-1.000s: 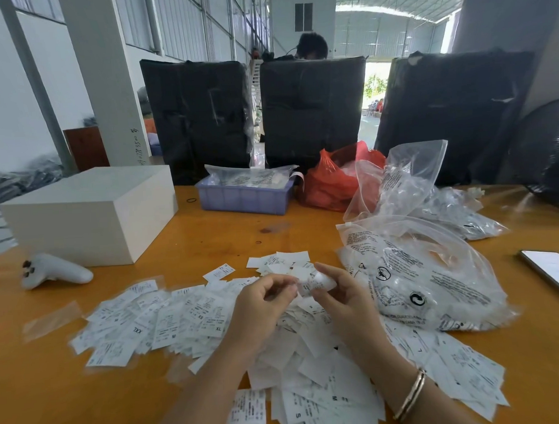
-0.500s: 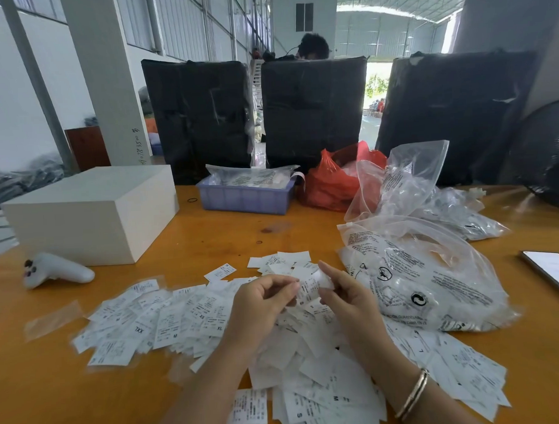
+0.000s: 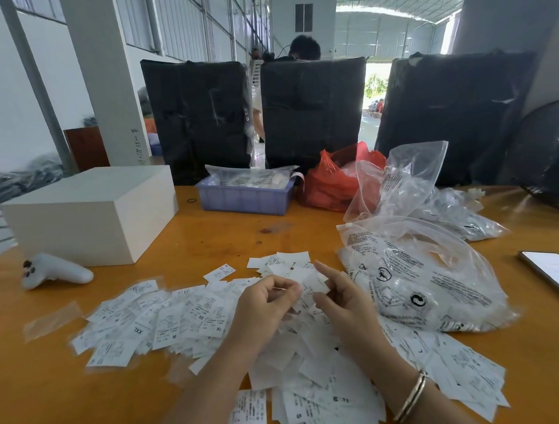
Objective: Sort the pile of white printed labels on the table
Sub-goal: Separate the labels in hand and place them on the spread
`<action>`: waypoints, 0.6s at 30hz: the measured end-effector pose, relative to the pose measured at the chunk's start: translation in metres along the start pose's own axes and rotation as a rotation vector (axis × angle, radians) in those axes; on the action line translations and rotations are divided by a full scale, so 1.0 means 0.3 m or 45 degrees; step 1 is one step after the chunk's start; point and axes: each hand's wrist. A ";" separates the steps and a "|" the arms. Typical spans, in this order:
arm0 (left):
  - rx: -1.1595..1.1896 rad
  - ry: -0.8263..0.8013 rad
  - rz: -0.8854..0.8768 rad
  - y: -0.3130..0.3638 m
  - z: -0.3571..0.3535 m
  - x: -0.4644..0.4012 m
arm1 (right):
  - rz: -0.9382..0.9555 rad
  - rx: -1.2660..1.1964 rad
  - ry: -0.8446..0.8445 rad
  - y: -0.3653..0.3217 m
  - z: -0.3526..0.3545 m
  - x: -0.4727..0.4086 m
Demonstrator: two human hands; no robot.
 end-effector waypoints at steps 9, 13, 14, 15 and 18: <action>0.093 0.024 0.163 -0.005 -0.003 -0.001 | -0.062 -0.091 0.088 0.000 0.004 -0.001; 0.230 0.037 0.195 0.001 0.001 -0.004 | -0.137 -0.225 0.119 -0.006 0.009 -0.007; 0.237 0.039 0.199 0.001 -0.001 -0.004 | -0.137 -0.221 0.115 -0.007 0.012 -0.007; 0.235 0.045 0.200 0.001 -0.003 -0.002 | -0.127 -0.202 0.097 -0.007 0.011 -0.007; 0.239 0.058 0.187 -0.002 -0.010 0.001 | -0.105 -0.185 0.057 -0.005 0.000 0.002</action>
Point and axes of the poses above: each hand's wrist, its own x-axis away from the middle knuckle, its own z-axis out of the back of the hand, y = z × x, and after that the axes turned 8 degrees about x, right-handed
